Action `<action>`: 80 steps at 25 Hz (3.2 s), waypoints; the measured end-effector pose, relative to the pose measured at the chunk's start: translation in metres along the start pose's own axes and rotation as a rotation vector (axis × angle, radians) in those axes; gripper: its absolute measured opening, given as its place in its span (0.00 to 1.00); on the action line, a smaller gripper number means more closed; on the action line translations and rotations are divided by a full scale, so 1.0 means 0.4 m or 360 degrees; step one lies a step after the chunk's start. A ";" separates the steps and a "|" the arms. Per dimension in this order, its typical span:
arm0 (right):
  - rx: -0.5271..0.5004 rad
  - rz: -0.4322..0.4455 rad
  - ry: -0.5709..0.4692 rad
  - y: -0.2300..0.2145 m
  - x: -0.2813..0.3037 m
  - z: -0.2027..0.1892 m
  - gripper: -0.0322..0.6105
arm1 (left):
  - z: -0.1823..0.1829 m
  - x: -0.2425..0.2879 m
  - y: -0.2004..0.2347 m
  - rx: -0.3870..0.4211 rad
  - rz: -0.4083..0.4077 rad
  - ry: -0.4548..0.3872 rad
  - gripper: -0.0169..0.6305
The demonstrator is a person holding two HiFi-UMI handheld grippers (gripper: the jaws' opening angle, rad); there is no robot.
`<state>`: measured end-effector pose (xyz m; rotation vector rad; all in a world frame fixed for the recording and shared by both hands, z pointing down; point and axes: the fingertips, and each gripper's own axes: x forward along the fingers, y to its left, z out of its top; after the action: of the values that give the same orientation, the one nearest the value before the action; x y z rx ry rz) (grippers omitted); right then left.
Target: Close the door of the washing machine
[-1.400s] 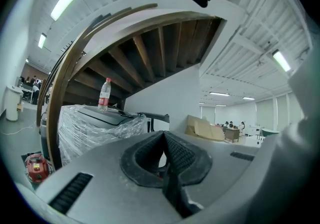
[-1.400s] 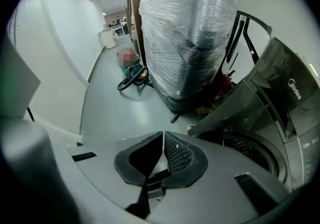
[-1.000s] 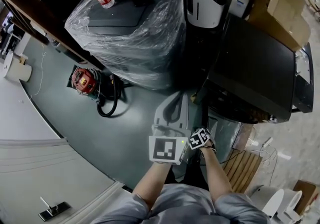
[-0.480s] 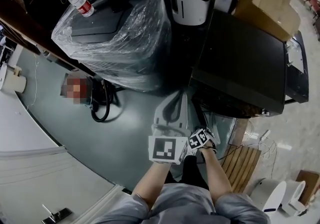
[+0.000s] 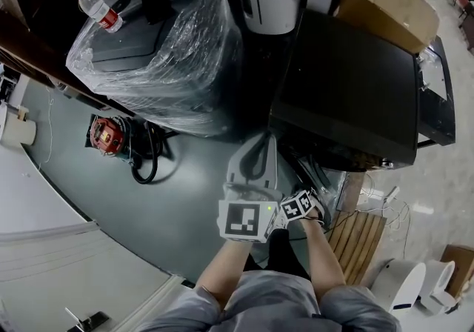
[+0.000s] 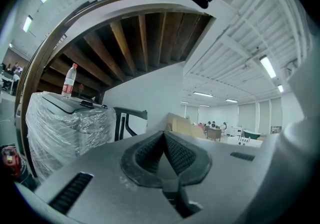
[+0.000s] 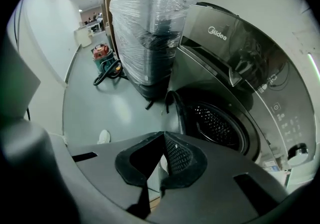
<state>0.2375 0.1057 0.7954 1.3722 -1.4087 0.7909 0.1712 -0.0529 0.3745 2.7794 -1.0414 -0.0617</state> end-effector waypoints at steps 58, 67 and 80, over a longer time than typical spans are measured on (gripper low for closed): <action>0.0327 -0.0428 -0.0536 -0.316 -0.110 0.036 0.05 | -0.008 -0.004 0.005 0.0002 0.0083 0.0042 0.03; 0.0545 -0.0324 -0.0959 -0.261 -0.345 0.283 0.05 | 0.071 -0.063 0.042 0.0054 0.0104 -0.0012 0.03; 0.0558 -0.0206 -0.1500 -0.164 -0.722 0.597 0.05 | 0.154 -0.164 0.164 0.0131 0.0224 -0.0065 0.03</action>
<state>0.2204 -0.0289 0.4400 2.2539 -1.8953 0.2875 0.0731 -0.0677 0.3241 2.7788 -1.2739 -0.0588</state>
